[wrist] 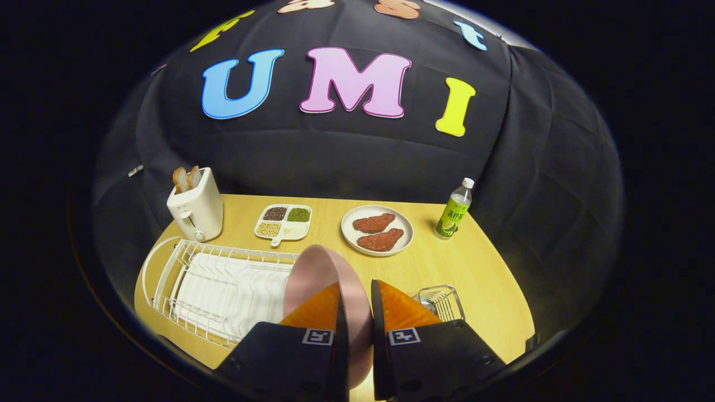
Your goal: Take the plate from the dish rack, then take the spoon from the basket and place it into the plate.
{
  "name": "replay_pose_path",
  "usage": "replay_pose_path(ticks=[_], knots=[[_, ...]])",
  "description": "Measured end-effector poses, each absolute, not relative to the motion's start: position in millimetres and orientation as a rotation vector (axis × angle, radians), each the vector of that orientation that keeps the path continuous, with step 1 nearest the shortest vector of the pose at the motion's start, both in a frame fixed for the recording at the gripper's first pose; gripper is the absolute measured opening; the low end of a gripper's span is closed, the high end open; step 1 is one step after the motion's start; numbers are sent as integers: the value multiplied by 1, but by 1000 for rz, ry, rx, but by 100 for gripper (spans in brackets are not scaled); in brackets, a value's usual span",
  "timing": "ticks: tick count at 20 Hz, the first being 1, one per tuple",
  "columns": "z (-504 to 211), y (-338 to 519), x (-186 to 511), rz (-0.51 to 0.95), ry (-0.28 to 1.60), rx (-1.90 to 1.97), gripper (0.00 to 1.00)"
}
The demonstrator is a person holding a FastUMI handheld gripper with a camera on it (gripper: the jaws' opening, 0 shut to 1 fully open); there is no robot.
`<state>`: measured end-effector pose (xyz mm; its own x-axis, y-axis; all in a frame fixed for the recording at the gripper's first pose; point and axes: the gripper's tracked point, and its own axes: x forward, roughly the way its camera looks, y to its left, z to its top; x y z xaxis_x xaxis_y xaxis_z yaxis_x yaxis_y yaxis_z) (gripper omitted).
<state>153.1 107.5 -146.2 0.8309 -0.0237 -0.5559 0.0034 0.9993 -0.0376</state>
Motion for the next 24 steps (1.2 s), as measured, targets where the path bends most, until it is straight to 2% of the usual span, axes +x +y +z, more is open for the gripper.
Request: replay_pose_path(ticks=[4, 12, 18, 24], knots=[[-135, 90, 135, 20, 597, 64, 21], [-147, 33, 68, 179, 691, 197, 21], [-189, -7, 15, 334, 795, 218, 21], [-259, -15, 7, 454, 895, 270, 21]])
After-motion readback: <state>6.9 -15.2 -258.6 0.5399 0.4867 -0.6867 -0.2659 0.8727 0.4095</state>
